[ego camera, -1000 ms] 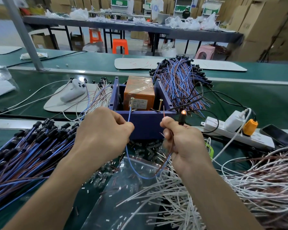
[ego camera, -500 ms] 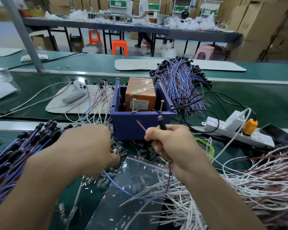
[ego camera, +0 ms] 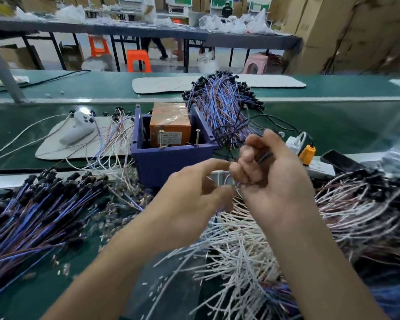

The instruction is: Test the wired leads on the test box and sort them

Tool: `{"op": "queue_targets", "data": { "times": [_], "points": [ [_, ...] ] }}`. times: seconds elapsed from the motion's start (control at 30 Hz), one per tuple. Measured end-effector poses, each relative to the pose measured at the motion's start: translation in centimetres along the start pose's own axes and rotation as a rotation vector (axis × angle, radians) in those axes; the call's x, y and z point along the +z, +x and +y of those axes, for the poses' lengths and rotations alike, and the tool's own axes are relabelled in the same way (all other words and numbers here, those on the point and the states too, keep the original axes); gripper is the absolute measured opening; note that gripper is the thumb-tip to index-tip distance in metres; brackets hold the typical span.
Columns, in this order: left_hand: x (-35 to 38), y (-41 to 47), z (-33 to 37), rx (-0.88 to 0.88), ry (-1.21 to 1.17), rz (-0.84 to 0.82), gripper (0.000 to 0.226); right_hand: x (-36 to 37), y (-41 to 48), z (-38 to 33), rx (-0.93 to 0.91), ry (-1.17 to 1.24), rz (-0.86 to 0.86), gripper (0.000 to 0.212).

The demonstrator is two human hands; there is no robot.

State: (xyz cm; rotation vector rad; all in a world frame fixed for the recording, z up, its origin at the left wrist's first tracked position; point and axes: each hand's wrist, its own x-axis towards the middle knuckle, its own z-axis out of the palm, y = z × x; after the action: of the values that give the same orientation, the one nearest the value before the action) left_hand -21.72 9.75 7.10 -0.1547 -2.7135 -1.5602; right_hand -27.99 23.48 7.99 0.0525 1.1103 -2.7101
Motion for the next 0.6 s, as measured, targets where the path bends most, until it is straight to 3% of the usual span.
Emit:
{"op": "queue_targets", "data": {
  "times": [0.07,0.23,0.33,0.5,0.6],
  "points": [
    [0.3,0.0,0.0,0.003,-0.017,-0.079,0.028,-2.1,-0.4,-1.7,-0.031,0.076,0.056,0.047],
    [-0.1,-0.2,0.1,-0.010,-0.042,-0.247,0.023,-9.0,-3.1,-5.4,-0.133,-0.007,0.198,0.054],
    [1.1,-0.3,0.5,-0.038,0.065,-0.284,0.024,-12.8,-5.0,-7.0,-0.137,-0.065,0.259,0.055],
    [4.9,-1.3,2.1,-0.024,0.408,-0.304,0.011,-19.7,-7.8,-9.8,-0.315,-1.014,0.693,0.060],
    [8.3,-1.8,3.8,0.117,0.738,-0.242,0.008,-23.2,-9.4,-12.8,-0.323,-1.484,0.907,0.064]
  ]
}}
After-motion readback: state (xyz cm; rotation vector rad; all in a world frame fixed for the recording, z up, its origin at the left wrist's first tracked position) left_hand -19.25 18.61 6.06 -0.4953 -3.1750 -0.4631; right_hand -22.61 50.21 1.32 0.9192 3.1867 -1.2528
